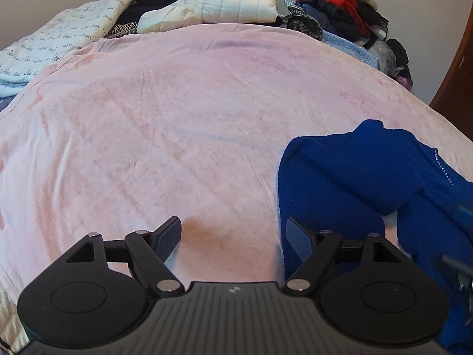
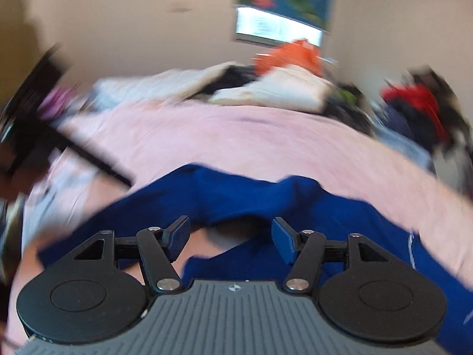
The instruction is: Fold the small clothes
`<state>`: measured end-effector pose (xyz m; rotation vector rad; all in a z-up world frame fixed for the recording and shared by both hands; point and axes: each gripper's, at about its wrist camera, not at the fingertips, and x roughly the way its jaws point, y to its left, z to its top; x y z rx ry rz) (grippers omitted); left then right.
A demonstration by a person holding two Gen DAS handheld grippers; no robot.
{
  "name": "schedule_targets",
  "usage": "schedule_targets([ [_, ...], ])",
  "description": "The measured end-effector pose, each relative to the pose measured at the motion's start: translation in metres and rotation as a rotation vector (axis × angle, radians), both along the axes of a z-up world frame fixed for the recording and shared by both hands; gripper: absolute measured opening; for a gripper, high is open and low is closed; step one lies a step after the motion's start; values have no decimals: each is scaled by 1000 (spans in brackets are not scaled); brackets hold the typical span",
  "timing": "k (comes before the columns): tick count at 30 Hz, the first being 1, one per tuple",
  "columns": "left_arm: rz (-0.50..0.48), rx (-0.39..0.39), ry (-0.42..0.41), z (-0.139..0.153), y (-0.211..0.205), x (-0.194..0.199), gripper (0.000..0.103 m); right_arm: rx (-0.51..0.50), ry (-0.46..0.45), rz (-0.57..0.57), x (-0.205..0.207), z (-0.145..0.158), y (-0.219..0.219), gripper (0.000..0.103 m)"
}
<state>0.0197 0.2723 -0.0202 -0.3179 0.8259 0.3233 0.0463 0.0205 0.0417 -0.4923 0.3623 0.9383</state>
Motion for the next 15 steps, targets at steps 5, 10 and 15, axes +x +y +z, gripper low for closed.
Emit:
schedule_targets([
  [5, -8, 26, -4, 3, -5, -3, 78, -221, -163, 291, -43, -18, 17, 64],
  [10, 34, 23, -3, 5, 1, -4, 78, -308, -313, 414, -73, -39, 35, 64],
  [15, 110, 15, -27, 15, 16, -10, 78, -228, -372, 433, -82, -49, 72, 64],
])
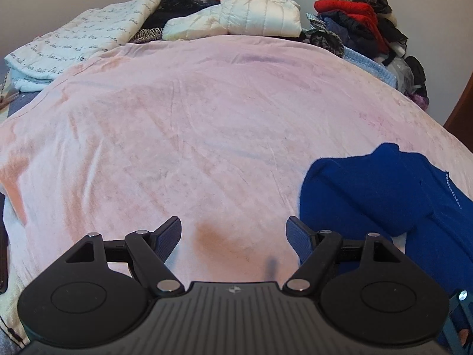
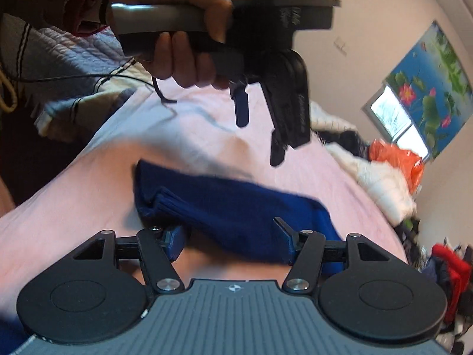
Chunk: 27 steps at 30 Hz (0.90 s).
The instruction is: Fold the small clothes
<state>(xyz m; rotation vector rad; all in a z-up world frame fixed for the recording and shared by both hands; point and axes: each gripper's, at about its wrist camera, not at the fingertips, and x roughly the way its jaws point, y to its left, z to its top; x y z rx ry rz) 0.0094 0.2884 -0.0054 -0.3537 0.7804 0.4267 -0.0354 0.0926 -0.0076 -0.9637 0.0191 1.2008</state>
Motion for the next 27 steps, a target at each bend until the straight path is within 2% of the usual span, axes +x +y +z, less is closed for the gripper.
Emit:
schedule_targets([
  [2, 38, -2, -11, 4, 8, -4, 78, 19, 26, 3, 2, 1, 13, 64],
  [4, 79, -7, -17, 6, 16, -8, 78, 8, 53, 11, 6, 1, 24, 53],
  [5, 93, -12, -15, 6, 19, -9, 78, -9, 93, -2, 11, 3, 29, 24],
  [6, 106, -17, -14, 5, 22, -10, 78, -29, 141, -12, 14, 3, 32, 7],
  [7, 117, -21, -12, 4, 24, -11, 78, -30, 166, -10, 17, 4, 32, 4],
  [9, 132, -23, -8, 1, 24, -12, 78, -13, 259, -23, 27, 12, 29, 4],
  [11, 130, -23, -7, -2, 22, -11, 78, 55, 362, -61, 44, 29, 23, 4],
  [16, 90, -32, 1, -7, 7, 0, 78, 311, 649, -189, 119, 92, -7, 4],
  [20, 87, -21, -25, -6, -9, 7, 78, 495, 820, -323, 185, 136, -31, 5],
  [22, 60, -24, -46, -2, -20, 12, 78, 581, 873, -393, 212, 155, -44, 6],
  [27, -156, -29, -151, 17, -69, 29, 78, 714, 933, -485, 249, 188, -71, 7],
])
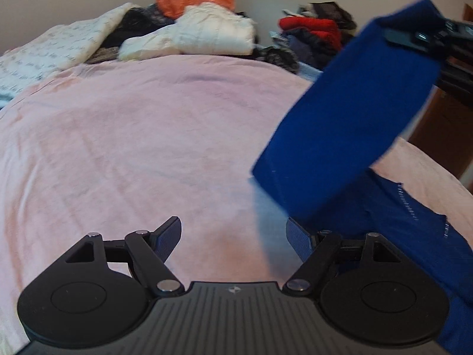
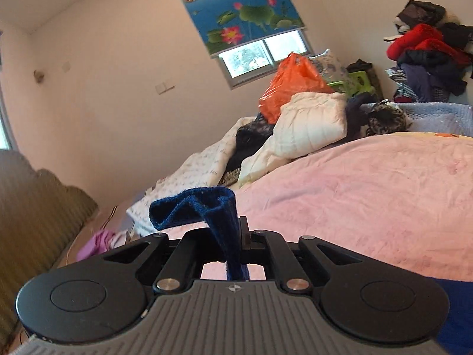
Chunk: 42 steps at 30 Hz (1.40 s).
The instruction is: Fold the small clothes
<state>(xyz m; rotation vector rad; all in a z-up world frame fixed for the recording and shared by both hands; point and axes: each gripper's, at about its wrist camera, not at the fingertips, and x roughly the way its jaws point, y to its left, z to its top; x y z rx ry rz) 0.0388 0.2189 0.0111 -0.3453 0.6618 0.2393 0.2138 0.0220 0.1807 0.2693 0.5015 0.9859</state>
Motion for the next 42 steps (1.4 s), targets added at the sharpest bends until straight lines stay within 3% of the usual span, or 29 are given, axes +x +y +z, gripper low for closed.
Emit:
schedule_targets([
  [4, -108, 72, -63, 12, -50, 23, 83, 60, 38, -10, 4, 14, -12, 7],
  [6, -87, 120, -89, 13, -71, 36, 90, 81, 38, -6, -1, 20, -15, 7],
  [10, -6, 296, -133, 10, -111, 57, 90, 64, 14, -1, -3, 39, -15, 7],
  [15, 47, 453, -82, -7, -138, 89, 97, 145, 19, 7, -5, 57, -34, 7],
  [16, 60, 463, -61, -11, -136, 95, 97, 171, 12, -5, -6, 60, -42, 7],
  [20, 134, 379, -7, -20, -107, 116, 97, 248, -24, -110, -1, 72, -89, 7],
  [24, 244, 316, 1, -11, -81, 132, 99, 292, -32, -228, 9, 69, -137, 7],
  [27, 268, 290, -30, -1, -76, 133, 99, 325, -20, -324, 14, 49, -173, 7],
  [31, 222, 361, -51, 1, -98, 130, 99, 361, 15, -444, 9, -1, -223, 7],
  [37, 129, 430, -17, -19, -131, 127, 99, 393, 116, -622, -1, -90, -295, 8],
  [42, 110, 462, 24, -34, -144, 126, 99, 362, 166, -730, -18, -143, -326, 8],
])
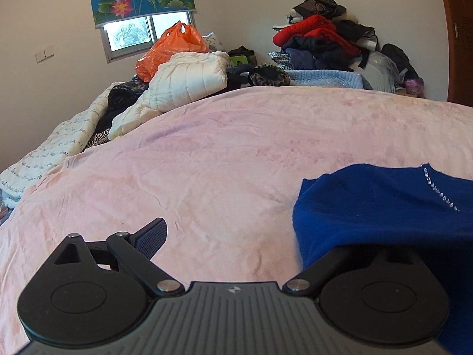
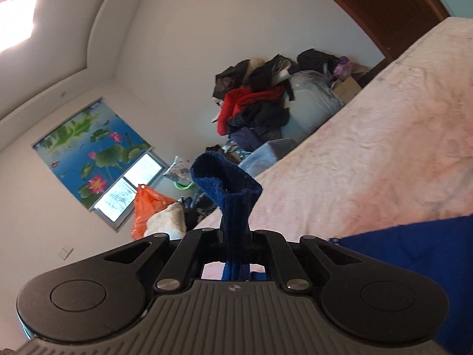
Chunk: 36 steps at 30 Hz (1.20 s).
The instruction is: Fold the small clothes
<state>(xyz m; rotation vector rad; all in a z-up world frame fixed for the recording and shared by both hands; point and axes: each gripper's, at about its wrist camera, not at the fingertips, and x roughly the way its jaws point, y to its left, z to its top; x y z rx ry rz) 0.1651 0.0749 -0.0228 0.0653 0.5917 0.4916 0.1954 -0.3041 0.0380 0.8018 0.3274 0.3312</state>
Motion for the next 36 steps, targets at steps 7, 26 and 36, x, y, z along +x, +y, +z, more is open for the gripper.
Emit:
schedule_targets([
  [7, -23, 43, 26, -7, -8, -4, 99, 4, 105, -90, -26, -63, -28, 8],
  [26, 17, 66, -11, -1, -13, -4, 99, -127, -1, -51, -28, -31, -14, 10],
  [36, -15, 127, 77, -22, -24, 1, 99, -140, 207, -136, -9, -79, -35, 10],
])
